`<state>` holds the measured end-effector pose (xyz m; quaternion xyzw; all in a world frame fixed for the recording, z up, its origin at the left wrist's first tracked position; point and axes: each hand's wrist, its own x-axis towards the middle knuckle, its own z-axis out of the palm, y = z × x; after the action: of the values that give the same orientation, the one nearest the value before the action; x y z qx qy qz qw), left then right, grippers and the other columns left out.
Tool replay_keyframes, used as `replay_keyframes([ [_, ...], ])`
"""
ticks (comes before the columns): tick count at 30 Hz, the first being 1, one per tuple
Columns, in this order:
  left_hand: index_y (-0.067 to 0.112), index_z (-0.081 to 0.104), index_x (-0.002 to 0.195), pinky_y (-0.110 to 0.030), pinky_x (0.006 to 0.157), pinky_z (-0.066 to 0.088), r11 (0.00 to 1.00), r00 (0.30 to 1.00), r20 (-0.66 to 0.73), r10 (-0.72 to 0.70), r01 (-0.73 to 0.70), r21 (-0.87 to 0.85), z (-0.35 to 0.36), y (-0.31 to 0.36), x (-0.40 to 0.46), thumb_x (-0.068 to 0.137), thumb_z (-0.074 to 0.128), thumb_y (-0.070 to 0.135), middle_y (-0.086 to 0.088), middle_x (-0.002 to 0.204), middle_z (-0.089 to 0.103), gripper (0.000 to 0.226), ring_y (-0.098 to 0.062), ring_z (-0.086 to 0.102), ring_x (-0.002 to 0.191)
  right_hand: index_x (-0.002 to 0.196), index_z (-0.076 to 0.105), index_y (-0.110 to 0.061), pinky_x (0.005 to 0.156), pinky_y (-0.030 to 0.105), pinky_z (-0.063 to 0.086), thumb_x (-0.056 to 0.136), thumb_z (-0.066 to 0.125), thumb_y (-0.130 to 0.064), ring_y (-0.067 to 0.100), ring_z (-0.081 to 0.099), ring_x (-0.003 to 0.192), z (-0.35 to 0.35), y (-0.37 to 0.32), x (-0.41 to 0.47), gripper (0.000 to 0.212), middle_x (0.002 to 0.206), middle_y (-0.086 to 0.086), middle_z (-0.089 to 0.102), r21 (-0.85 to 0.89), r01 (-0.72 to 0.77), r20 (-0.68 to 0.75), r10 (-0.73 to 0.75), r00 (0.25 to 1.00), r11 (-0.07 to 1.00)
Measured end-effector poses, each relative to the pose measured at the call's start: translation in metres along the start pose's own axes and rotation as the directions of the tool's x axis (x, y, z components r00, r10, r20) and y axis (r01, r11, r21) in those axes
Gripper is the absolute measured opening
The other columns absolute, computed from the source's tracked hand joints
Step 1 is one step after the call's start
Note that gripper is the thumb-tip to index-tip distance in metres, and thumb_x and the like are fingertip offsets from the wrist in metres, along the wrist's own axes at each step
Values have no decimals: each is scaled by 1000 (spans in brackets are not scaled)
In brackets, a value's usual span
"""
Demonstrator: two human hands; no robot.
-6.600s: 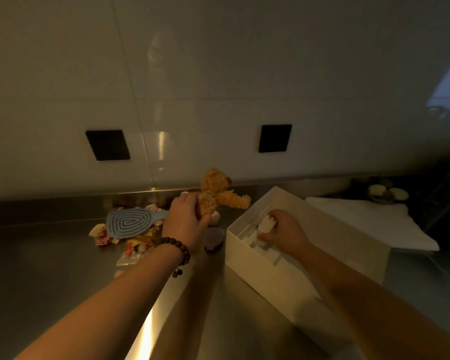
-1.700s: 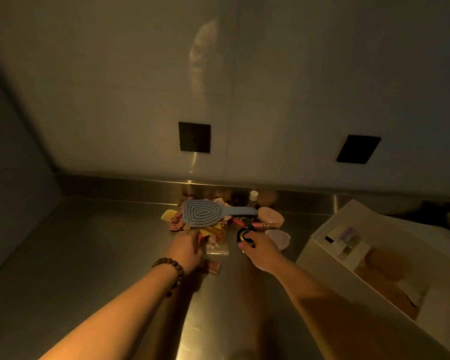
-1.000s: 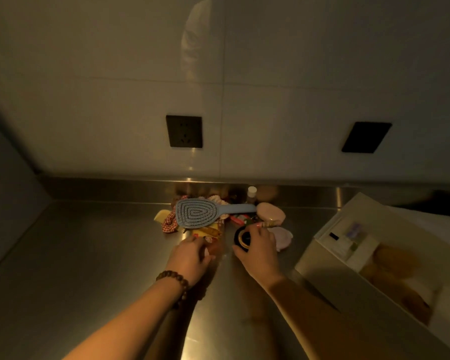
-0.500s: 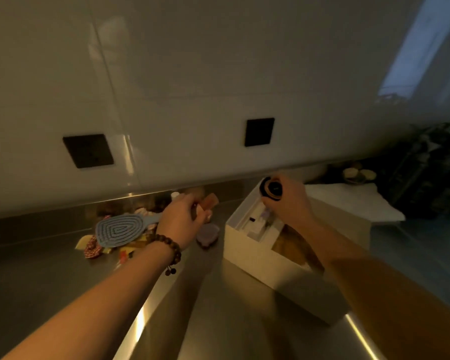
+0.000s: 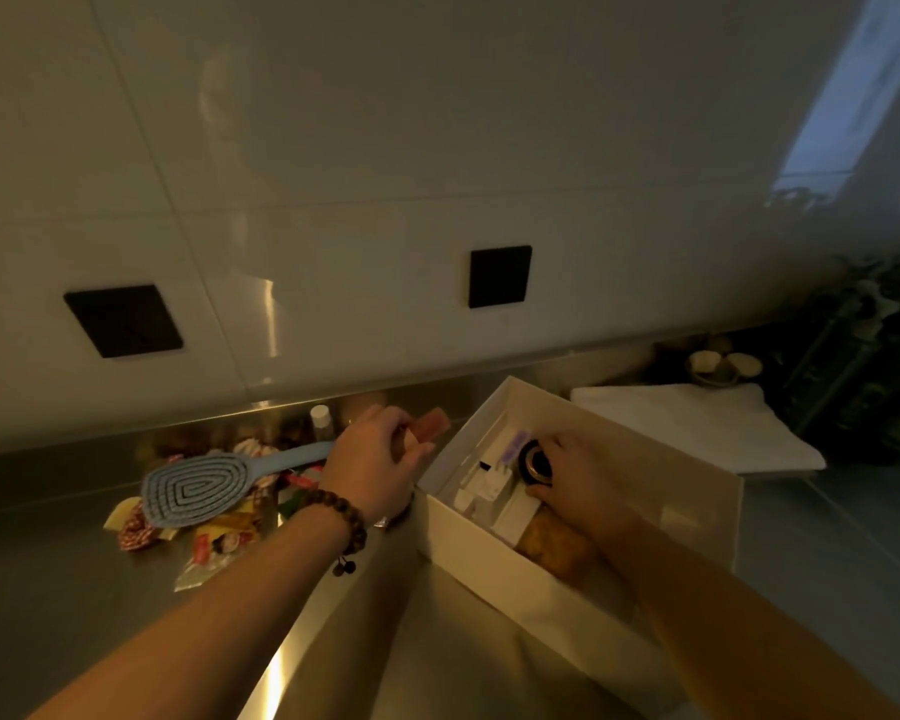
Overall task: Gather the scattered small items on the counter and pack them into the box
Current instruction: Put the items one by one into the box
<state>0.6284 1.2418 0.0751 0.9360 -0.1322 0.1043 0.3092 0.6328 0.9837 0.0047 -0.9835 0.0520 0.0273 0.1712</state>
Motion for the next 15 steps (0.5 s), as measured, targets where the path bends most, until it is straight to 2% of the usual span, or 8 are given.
replay_keyframes([
  [4,25,55,96,-14,61,29,1000,1000,-9,11,-11,13,-3,-4,3,83,64,36,11,88,44,19,-2,40,75,136,43,-23,104,41,41,85,64,-37,19,46,115,16,6,3,57,128,1,38,-12,-40,-14,40,999,999],
  [7,29,51,90,-13,59,27,1000,1000,-3,23,-23,7,-4,-6,0,82,66,36,14,83,41,18,-1,39,73,136,42,-24,102,39,41,87,59,-41,20,45,115,16,8,3,54,128,2,41,-155,-33,-43,27,999,987],
  [11,26,56,100,-15,63,33,1000,1000,29,-2,1,1,-2,-4,-4,82,65,38,11,91,46,23,-3,45,79,136,42,-25,103,36,36,90,52,-48,23,40,118,6,4,-1,52,131,4,46,-380,-7,-39,-9,999,925],
  [13,26,57,103,-18,66,36,1000,999,45,10,-10,4,-1,-2,-6,82,65,39,10,94,47,26,-5,46,82,128,50,-25,103,36,36,88,53,-49,22,41,116,-4,-4,-6,47,127,5,49,-334,-2,-33,-9,999,942],
  [15,25,57,104,-21,71,40,1000,998,59,27,-27,6,-1,2,-7,82,65,39,10,95,48,27,-7,48,85,122,57,-24,102,36,37,89,54,-47,20,44,114,-20,-19,-9,40,123,4,52,-127,51,-132,-67,989,991],
])
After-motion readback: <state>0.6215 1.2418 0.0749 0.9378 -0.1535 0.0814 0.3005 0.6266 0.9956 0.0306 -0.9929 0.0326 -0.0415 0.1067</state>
